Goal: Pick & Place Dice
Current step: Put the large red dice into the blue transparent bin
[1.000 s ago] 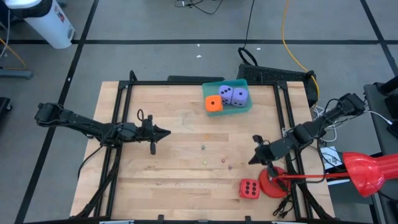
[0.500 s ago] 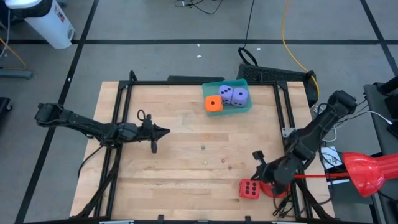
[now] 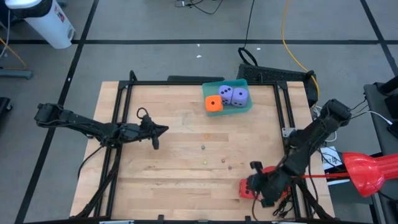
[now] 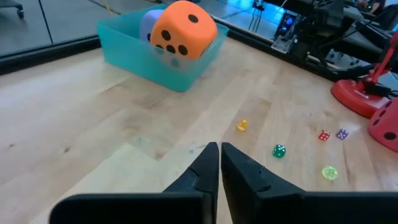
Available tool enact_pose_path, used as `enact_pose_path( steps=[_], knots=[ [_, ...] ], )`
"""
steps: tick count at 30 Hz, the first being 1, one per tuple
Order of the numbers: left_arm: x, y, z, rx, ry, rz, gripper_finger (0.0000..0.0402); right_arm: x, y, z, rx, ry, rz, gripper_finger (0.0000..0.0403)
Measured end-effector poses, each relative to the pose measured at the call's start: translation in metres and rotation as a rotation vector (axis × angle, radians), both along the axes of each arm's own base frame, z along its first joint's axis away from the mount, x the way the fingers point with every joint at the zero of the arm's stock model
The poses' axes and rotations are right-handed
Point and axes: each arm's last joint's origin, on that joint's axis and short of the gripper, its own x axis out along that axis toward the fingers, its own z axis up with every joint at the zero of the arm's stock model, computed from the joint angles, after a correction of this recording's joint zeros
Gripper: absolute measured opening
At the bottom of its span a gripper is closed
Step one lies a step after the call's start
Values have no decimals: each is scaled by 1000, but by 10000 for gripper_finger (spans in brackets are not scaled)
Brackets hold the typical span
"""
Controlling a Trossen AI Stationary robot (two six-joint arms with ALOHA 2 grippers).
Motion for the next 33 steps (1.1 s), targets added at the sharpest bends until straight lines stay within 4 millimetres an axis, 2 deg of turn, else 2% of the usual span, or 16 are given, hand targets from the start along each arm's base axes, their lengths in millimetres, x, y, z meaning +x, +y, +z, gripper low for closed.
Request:
enact_pose_path(
  steps=[8, 17, 23, 28, 33],
  knots=[
    [0, 0, 0, 19, 9, -5, 6, -3, 27, -1, 79, 42, 54, 0],
    [0, 0, 0, 21, 11, -5, 26, -3, 39, -31, 77, 195, 116, 0],
    [0, 0, 0, 45, 20, -12, 14, 6, 27, -49, -18, 197, 91, 0],
    [0, 0, 1, 39, 7, -11, 4, 20, 3, -57, -162, 151, 8, 0],
    [0, 0, 1, 44, 7, -11, 23, 36, -22, -64, -224, 138, -19, 0]
  ],
)
